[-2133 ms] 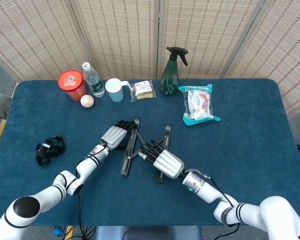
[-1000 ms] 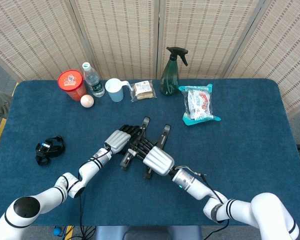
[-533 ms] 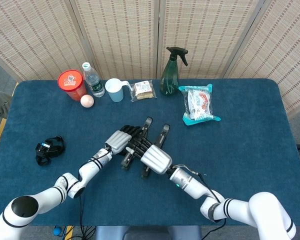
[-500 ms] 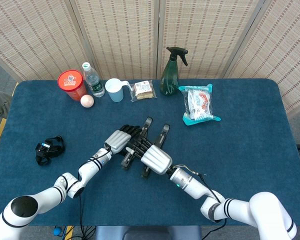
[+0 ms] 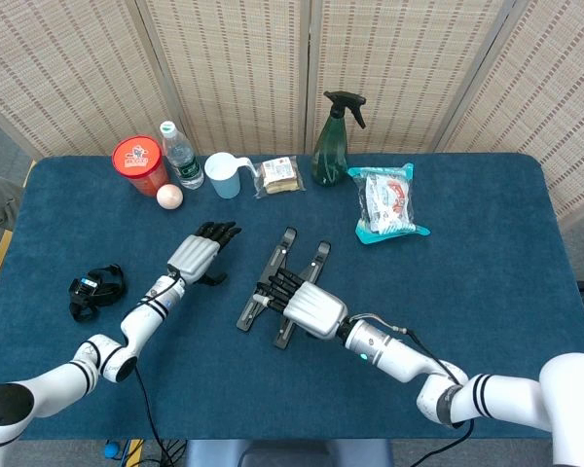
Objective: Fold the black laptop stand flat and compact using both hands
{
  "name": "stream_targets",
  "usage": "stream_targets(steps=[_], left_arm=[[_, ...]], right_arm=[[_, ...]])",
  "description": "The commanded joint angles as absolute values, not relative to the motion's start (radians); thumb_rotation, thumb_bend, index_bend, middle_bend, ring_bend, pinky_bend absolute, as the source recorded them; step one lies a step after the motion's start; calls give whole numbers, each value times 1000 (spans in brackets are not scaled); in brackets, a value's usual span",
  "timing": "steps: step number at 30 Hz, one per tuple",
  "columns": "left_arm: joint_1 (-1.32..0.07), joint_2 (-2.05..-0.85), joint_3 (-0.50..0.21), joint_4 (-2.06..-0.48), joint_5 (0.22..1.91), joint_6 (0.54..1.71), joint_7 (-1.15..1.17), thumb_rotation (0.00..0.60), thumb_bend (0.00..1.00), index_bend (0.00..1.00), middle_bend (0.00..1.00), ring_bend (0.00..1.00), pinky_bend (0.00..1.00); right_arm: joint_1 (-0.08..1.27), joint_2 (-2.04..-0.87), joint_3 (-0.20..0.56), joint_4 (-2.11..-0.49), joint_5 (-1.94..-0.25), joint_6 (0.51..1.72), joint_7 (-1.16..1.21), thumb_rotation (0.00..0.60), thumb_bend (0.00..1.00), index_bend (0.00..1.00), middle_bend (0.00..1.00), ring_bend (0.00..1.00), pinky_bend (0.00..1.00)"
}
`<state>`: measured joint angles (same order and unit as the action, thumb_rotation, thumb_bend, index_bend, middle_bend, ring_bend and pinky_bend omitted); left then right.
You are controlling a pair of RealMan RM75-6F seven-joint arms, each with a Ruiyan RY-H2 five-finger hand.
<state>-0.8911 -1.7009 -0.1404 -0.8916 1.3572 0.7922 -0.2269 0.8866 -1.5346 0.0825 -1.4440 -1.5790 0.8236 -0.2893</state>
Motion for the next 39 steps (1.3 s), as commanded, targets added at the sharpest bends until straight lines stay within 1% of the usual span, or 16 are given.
stream_targets(steps=[1,3,6,15,26,39], left_arm=[[-871,-1671,-155,-927,1333,810,-199,600,271,0,0,0,0],[-862,-1653,-161,-949,1321,818,-183,600,271,0,0,0,0],[-849,-1632,-167,-975,1308,828,-165,600,271,0,0,0,0],[-820,-1597,-176,-1015,1278,840,-139,600,271,0,0,0,0],[-802,-1589,-174,-1007,1261,827,-141,600,271,0,0,0,0],[-801,-1597,-180,-989,1264,819,-157,600,271,0,0,0,0]], right_arm=[[978,-1421,111,-1540,-1506,653,-197,600,0,0,0,0,0],[1015,-1410,119,-1536,-1489,591,-175,600,0,0,0,0,0],[1058,-1418,126,-1510,-1478,535,-155,600,0,0,0,0,0],[1155,-1489,115,-1389,-1485,436,-148,600,0,0,0,0,0],[1208,-1577,74,-1251,-1525,413,-96,600,0,0,0,0,0],[1240,-1623,38,-1163,-1563,425,-7,600,0,0,0,0,0]])
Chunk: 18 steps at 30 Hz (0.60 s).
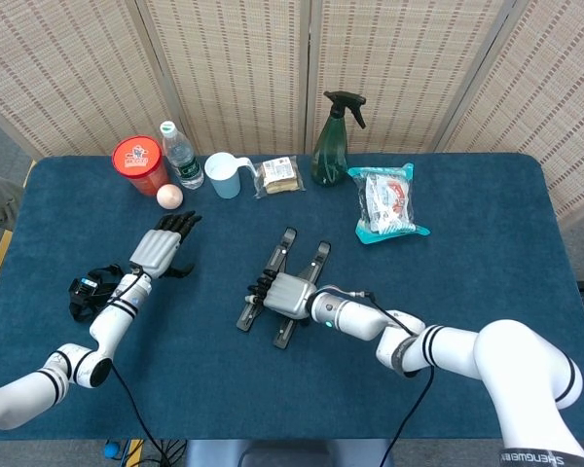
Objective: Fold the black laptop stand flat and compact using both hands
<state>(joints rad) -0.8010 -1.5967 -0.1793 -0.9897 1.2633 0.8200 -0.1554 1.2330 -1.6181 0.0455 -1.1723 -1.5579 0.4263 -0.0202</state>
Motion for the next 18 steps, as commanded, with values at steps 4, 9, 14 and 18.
stream_targets(steps=[4,9,14,18], left_arm=[[-799,-1599,-180,-983,1262,815,-158,600,271,0,0,0,0],[-799,-1603,-180,-977,1263,812,-161,600,271,0,0,0,0],[-800,-1607,-183,-972,1265,814,-164,600,271,0,0,0,0],[-798,-1607,-183,-969,1266,813,-166,600,272,0,0,0,0]], right_arm=[[1245,-1629,28,-1150,-1569,427,19,600,0,0,0,0,0],[1257,-1639,17,-1128,-1576,423,45,600,0,0,0,0,0],[1269,-1652,15,-1104,-1580,425,67,600,0,0,0,0,0],[1278,-1665,17,-1083,-1578,425,91,600,0,0,0,0,0]])
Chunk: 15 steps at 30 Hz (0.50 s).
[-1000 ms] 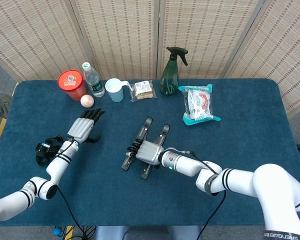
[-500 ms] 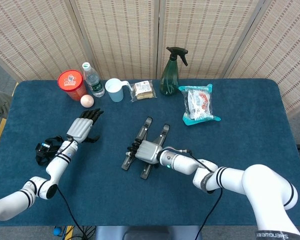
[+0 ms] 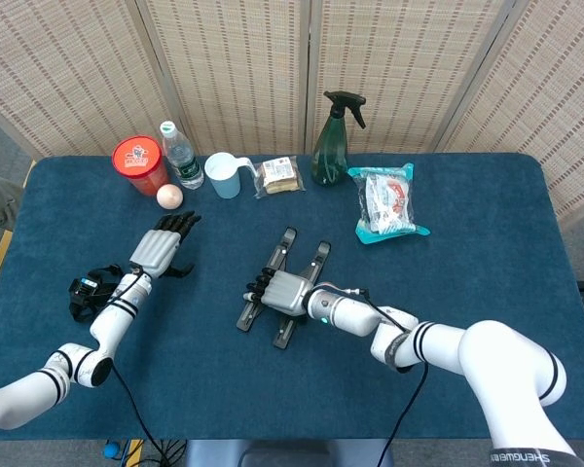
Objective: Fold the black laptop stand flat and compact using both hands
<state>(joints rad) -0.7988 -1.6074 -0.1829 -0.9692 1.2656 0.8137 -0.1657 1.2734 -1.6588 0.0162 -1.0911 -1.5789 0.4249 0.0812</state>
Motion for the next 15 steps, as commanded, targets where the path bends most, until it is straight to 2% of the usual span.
stream_targets(steps=[1,4,15], left_arm=[[-798,-1607,-183,-968,1266,813,-167,600,271,0,0,0,0],[-796,-1608,-183,-968,1267,814,-169,600,271,0,0,0,0],[-792,-1607,-182,-970,1272,819,-174,600,271,0,0,0,0]], right_arm=[[1280,-1668,17,-1078,-1578,426,96,600,0,0,0,0,0],[1283,-1675,15,-1068,-1578,430,116,600,0,0,7,0,0],[1288,-1688,4,-1042,-1585,451,162,600,0,0,155,0,0]])
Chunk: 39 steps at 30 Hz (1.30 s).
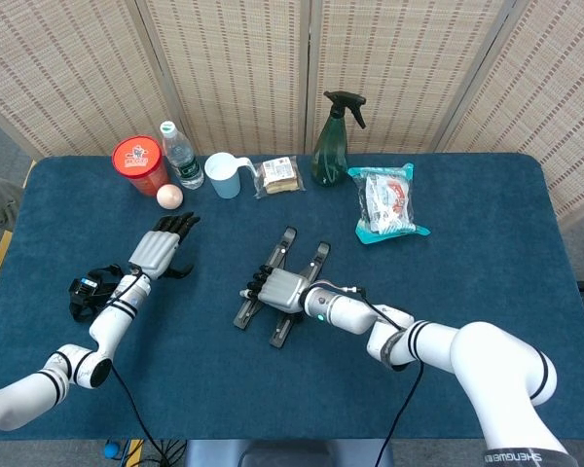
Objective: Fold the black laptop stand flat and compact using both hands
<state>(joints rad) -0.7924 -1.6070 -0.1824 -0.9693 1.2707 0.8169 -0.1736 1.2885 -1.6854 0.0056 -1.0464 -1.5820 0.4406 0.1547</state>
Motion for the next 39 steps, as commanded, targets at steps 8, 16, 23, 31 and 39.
stream_targets(steps=[8,16,23,31,39], left_arm=[[-791,-1607,-183,-977,1274,821,-172,600,271,0,0,0,0],[-793,-1609,-184,-979,1276,821,-167,600,271,0,0,0,0],[-796,-1611,-186,-982,1279,824,-164,600,271,0,0,0,0],[-796,-1606,-187,-996,1280,830,-158,600,271,0,0,0,0],[-777,-1568,-192,-1059,1262,850,-124,600,271,0,0,0,0]], right_arm=[[1284,-1694,-11,-1020,-1605,487,202,600,0,130,334,0,0],[1259,-1708,-16,-988,-1628,580,226,600,13,326,484,56,0],[1251,-1699,-14,-997,-1637,627,252,600,44,379,519,85,0],[1254,-1652,-13,-1067,-1628,614,232,600,40,32,128,0,0],[1181,-1556,26,-1218,-1543,672,110,600,36,0,0,0,0]])
